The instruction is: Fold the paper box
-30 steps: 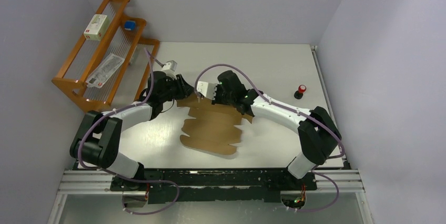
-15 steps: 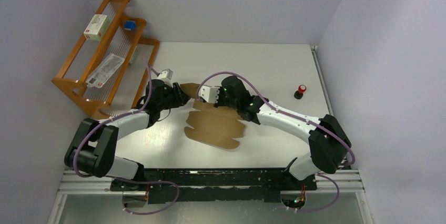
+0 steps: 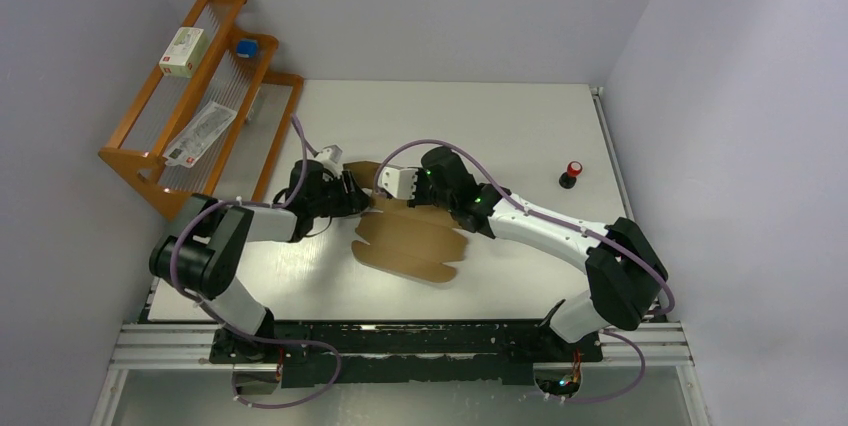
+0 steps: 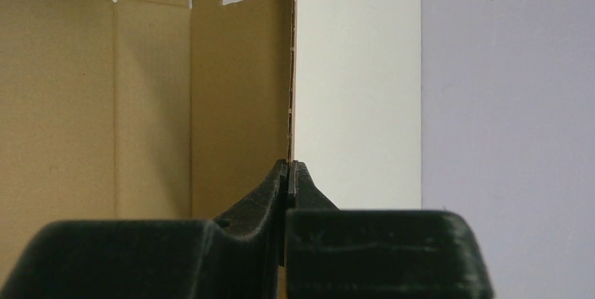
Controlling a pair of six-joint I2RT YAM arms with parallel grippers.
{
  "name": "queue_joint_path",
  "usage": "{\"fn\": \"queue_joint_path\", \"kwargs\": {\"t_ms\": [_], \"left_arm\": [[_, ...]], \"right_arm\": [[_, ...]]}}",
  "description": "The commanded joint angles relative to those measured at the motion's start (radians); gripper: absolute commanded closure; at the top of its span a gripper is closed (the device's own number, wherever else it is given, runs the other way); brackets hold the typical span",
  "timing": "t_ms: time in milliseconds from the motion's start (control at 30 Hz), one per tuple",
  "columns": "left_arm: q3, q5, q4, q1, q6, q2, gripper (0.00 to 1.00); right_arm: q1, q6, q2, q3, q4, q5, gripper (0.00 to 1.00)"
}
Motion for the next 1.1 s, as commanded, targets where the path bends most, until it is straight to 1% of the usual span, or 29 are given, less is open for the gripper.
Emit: {"fn": "queue_joint_path", "kwargs": {"t_ms": [0,200,333,500,600,700,733,867,933,1067], "left_arm": [[-0.004,0.016,0.136,-0.02,0.0,0.057,0.47],[0.024,0.032,0.189,-0.039,-0.001,0.121,0.48],[0.016,0.051,0.222,-0.058,-0.005,0.108,0.54],[-0.006,0.032,0.233,-0.092,0.004,0.065,0.65],[-0.024,0.021,0.243,-0.105,0.013,0.043,0.67],[-0.025,0.007,0.234,-0.111,0.032,0.017,0.66],[-0.023,0.005,0.228,-0.111,0.037,0.007,0.66],[-0.015,0.003,0.205,-0.11,0.05,-0.04,0.62],[-0.017,-0.033,0.187,-0.107,0.057,-0.08,0.6],[-0.013,-0.092,0.131,-0.038,0.071,-0.176,0.57]], "right_arm": [[0.01,-0.015,-0.004,-0.009,0.023,-0.022,1.0],[0.012,-0.016,-0.005,-0.015,0.035,-0.02,1.0],[0.013,-0.017,0.007,-0.018,0.034,-0.011,1.0],[0.013,-0.025,0.015,-0.044,0.06,-0.005,1.0],[0.013,-0.025,0.024,-0.047,0.06,0.008,1.0],[0.014,-0.035,0.025,-0.049,0.06,0.026,1.0],[0.015,-0.039,0.024,-0.05,0.088,0.035,1.0],[0.016,-0.071,0.018,-0.062,0.139,0.064,1.0],[0.015,-0.094,0.02,-0.063,0.15,0.077,1.0],[0.015,-0.113,0.017,-0.06,0.145,0.076,1.0]]}}
